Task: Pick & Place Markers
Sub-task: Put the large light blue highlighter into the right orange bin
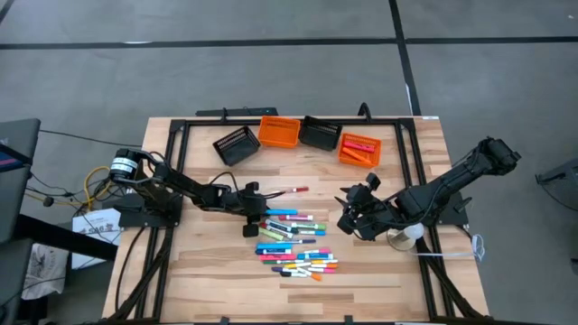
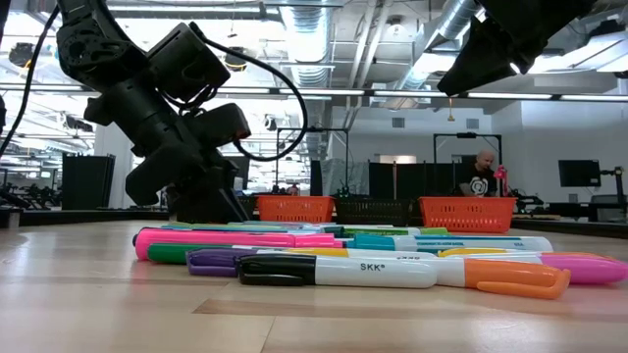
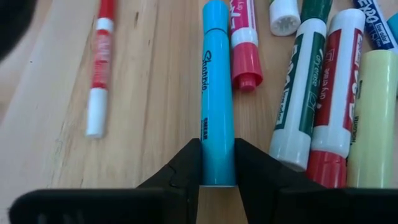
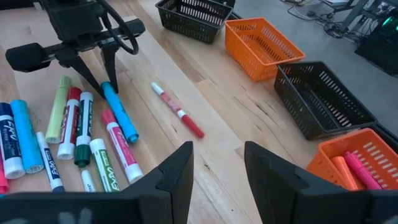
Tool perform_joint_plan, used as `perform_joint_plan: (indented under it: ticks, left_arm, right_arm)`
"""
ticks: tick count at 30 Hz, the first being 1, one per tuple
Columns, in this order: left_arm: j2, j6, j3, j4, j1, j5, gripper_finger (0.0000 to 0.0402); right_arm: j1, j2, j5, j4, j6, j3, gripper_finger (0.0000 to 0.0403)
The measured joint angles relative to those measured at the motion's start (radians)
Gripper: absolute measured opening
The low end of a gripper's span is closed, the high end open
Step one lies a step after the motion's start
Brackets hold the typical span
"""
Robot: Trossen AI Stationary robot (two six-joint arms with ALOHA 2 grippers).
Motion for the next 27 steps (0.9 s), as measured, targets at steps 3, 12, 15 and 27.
perform_joint_plan:
  ticks: [3,12,15,27]
  left_arm:
    - [-0.004,0.01,0.0,0.009,0.0,0.0,0.0086]
    - [-0.063,0.01,0.0,0.04,-0.003,0.001,0.0086]
    - [-0.111,0.004,0.0,0.046,-0.008,0.008,0.0087]
    - [-0.292,-0.017,0.001,0.19,-0.123,0.009,0.0087]
  right_arm:
    - [0.0,0.0,0.0,0.0,0.0,0.0,0.0134]
    - [0.0,0.0,0.0,0.008,0.0,0.0,0.0133]
    - [0.0,0.0,0.0,0.018,0.0,0.0,0.0134]
    - [0.002,0.0,-0.029,0.183,-0.063,0.0,0.0138]
